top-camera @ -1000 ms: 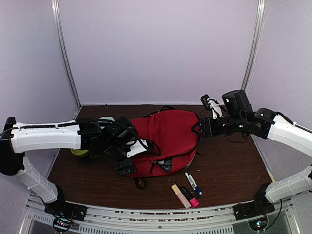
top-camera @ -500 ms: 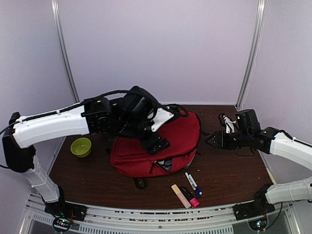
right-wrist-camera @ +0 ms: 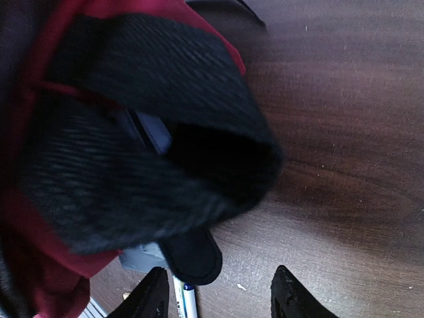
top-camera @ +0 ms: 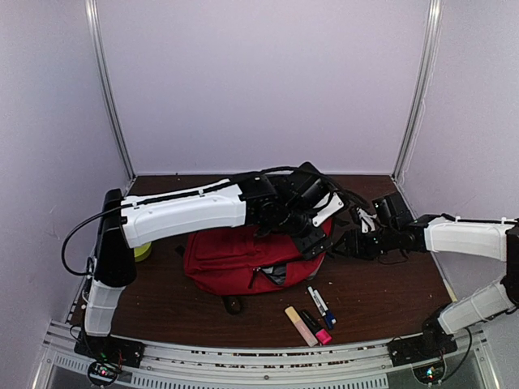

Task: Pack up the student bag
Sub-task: Grab the largest pocket of the student bag.

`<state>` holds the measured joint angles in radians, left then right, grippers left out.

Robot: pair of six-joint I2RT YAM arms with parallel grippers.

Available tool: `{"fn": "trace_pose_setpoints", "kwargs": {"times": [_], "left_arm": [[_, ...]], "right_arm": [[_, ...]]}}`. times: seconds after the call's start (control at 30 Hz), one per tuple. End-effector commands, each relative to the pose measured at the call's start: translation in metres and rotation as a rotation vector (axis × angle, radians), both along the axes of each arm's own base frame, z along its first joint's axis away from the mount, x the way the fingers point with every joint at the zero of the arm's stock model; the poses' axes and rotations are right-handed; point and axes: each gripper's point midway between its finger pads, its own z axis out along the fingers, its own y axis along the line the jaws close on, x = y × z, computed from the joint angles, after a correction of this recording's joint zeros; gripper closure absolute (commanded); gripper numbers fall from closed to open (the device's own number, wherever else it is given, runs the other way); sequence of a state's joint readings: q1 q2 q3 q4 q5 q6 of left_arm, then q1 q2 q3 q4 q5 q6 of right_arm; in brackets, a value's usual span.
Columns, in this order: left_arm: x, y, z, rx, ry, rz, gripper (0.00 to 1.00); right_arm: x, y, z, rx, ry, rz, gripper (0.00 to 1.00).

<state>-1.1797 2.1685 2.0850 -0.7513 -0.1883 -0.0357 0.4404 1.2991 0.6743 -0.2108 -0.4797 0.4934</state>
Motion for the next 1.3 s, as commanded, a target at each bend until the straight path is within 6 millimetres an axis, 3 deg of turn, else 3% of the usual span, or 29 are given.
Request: {"fn": "trace_pose_setpoints", "kwargs": {"times": [0.0,0.4,0.63,0.93,1.0,1.03,1.17,1.27], "left_arm": [[0.002,0.006,0.006,0.013,0.025,0.048,0.11],[0.020,0.024,-0.007,0.061,0.016,0.139,0.11],[0.021,0.030,-0.025,0.122,0.036,0.143,0.11],[0.022,0.031,-0.029,0.129,0.042,0.148,0.16],[0.024,0.032,-0.031,0.130,0.051,0.149,0.28],[0.024,0.032,-0.030,0.129,0.052,0.153,0.39],[0.025,0.040,-0.025,0.126,0.043,0.182,0.99],[0.023,0.047,-0.005,0.056,0.012,0.198,1.00]], "right_arm": [[0.007,0.007,0.000,0.030,-0.017,0.021,0.46],[0.011,0.006,-0.002,0.016,-0.023,0.017,0.45],[0.011,0.006,-0.001,0.019,-0.028,0.017,0.45],[0.008,0.008,-0.005,0.031,-0.010,0.027,0.45],[0.007,0.007,-0.004,0.032,-0.011,0.026,0.45],[0.007,0.007,-0.004,0.031,-0.012,0.025,0.45],[0.006,0.006,-0.002,0.027,-0.017,0.025,0.44],[0.006,0.006,-0.003,0.027,-0.019,0.025,0.44]]}}
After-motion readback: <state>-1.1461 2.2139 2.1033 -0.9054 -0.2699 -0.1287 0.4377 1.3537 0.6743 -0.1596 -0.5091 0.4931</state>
